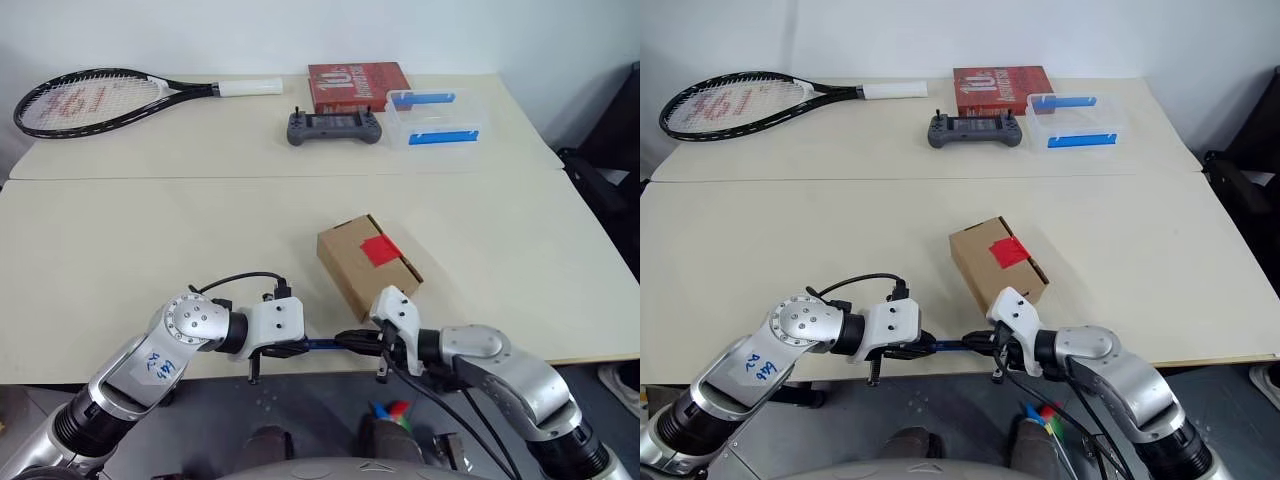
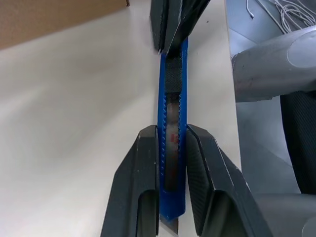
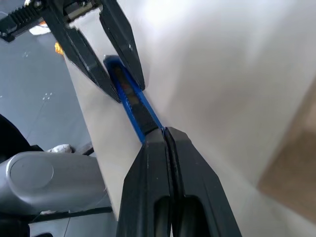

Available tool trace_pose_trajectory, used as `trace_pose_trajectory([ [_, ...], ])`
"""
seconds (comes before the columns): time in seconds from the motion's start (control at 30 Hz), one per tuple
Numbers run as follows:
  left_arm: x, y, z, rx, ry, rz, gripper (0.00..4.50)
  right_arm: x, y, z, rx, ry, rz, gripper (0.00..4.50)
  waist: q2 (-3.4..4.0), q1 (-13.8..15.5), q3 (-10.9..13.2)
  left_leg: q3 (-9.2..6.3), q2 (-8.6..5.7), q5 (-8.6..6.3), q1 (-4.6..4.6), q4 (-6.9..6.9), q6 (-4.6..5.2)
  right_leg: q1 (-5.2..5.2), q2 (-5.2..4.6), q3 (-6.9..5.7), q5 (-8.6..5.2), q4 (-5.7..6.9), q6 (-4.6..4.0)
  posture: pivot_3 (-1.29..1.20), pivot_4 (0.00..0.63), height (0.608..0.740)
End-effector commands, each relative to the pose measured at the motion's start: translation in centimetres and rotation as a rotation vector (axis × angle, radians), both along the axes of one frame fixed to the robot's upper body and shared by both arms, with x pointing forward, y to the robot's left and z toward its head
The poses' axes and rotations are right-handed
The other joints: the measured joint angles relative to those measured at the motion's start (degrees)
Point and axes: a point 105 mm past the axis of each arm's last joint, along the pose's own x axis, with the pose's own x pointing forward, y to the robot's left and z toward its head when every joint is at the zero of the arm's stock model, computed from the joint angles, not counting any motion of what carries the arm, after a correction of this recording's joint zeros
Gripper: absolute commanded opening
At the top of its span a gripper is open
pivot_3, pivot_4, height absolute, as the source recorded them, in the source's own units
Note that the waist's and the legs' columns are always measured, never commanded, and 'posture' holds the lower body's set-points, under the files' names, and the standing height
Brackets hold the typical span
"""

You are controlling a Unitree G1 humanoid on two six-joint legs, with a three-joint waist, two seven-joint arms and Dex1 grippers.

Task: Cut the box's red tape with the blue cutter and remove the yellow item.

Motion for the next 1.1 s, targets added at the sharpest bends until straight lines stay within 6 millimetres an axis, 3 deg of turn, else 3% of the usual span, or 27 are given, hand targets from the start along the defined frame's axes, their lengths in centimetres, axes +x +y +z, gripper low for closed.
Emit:
trace_pose_trajectory([
  [0.03, -0.1, -0.5, 0.9, -0.02, -0.038, -0.019, 0.41, -0.7, 1.7, -0.5, 0.012, 0.034, 0.041, 0.04, 0.0, -0.01, 0.0, 0.0, 0.0, 0.0, 0.0, 0.0, 0.0, 0.0, 0.0, 0.0, 0.0, -0.01, 0.0, 0.0, 0.15, 0.74],
  [0.43, 0.2, -0.6, 0.7, -0.029, -0.038, -0.011, 0.41, -0.9, 2.3, -0.4, 0.016, 0.03, 0.107, 0.04, 0.0, 0.01, 0.0, 0.0, 0.0, 0.0, -0.01, 0.0, 0.0, 0.0, 0.0, -0.01, 0.0, -0.01, 0.0, 0.0, 0.15, 0.74],
  [0.67, 0.5, -0.7, 0.5, -0.036, -0.04, -0.003, 0.41, -1.4, 1.0, -0.8, -0.019, 0.039, 0.127, 0.04, 0.0, 0.09, -0.01, 0.0, -0.01, -0.01, -0.01, 0.0, 0.01, 0.01, 0.0, 0.0, 0.0, -0.02, 0.0, 0.0, 0.15, 0.74],
  [0.9, 0.7, -1.1, 0.5, -0.052, -0.038, -0.001, 0.41, -0.8, 2.9, -1.2, 0.02, 0.036, 0.143, 0.04, 0.03, 0.15, -0.02, 0.0, -0.01, 0.0, 0.03, 0.03, 0.0, 0.04, 0.0, 0.01, 0.0, 0.02, 0.0, 0.0, 0.15, 0.74],
  [1.1, 0.6, -1.2, 0.5, -0.058, -0.039, -0.003, 0.41, -0.9, 3.0, -0.9, 0.046, 0.023, 0.141, 0.04, 0.03, 0.16, -0.03, 0.0, -0.01, 0.0, 0.02, 0.02, 0.0, 0.04, 0.0, 0.01, 0.0, 0.01, 0.0, 0.0, 0.15, 0.74],
])
